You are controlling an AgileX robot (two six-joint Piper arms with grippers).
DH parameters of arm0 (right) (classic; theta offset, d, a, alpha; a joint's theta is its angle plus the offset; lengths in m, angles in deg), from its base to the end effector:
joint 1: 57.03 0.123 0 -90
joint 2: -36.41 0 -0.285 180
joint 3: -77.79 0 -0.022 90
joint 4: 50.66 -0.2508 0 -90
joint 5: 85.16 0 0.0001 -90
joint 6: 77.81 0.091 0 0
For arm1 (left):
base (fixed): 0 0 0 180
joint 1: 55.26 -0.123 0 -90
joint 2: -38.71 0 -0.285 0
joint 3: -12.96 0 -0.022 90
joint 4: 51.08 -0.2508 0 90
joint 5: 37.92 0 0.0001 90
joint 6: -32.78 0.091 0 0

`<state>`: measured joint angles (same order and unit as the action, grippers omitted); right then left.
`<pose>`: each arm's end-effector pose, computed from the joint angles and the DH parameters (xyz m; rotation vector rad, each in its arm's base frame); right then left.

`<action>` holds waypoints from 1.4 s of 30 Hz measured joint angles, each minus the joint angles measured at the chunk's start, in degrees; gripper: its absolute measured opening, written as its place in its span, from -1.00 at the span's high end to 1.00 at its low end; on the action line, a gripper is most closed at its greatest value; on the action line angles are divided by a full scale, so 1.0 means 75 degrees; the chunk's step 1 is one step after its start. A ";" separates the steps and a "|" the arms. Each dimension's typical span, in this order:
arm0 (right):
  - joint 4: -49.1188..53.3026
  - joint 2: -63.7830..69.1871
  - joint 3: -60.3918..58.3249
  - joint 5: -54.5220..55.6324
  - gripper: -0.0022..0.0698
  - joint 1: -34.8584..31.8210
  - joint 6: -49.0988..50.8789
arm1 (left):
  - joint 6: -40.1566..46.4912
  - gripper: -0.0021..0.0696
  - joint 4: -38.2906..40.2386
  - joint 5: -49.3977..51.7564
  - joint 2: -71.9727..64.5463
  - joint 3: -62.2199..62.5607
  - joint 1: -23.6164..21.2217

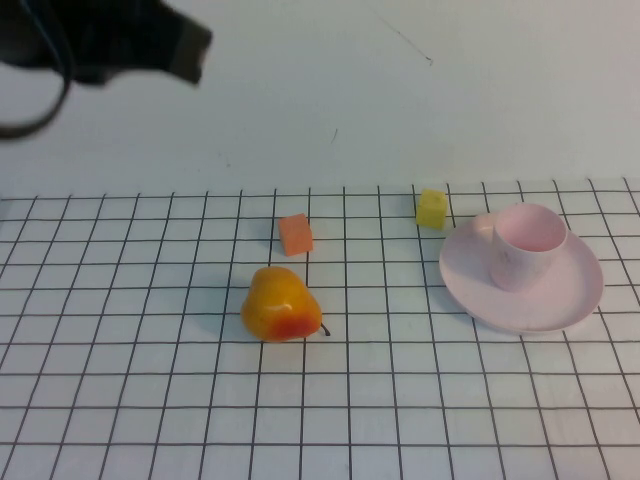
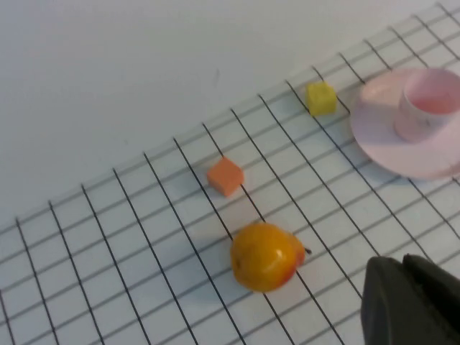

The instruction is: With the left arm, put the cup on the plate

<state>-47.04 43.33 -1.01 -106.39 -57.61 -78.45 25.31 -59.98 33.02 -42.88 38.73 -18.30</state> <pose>0.0525 -0.0026 0.1714 -0.0401 1.8662 -0.0768 0.1884 -0.1251 0.5104 0.5383 2.1448 -0.2424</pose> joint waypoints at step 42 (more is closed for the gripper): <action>0.0000 0.0000 0.0000 0.0000 0.95 0.0000 0.0000 | -0.1874 0.95 0.1674 -0.9551 0.8231 -1.1031 -0.4172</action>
<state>-47.04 43.33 -1.01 -106.39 -57.61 -78.45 11.25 -47.43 -38.62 18.85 -44.00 -49.58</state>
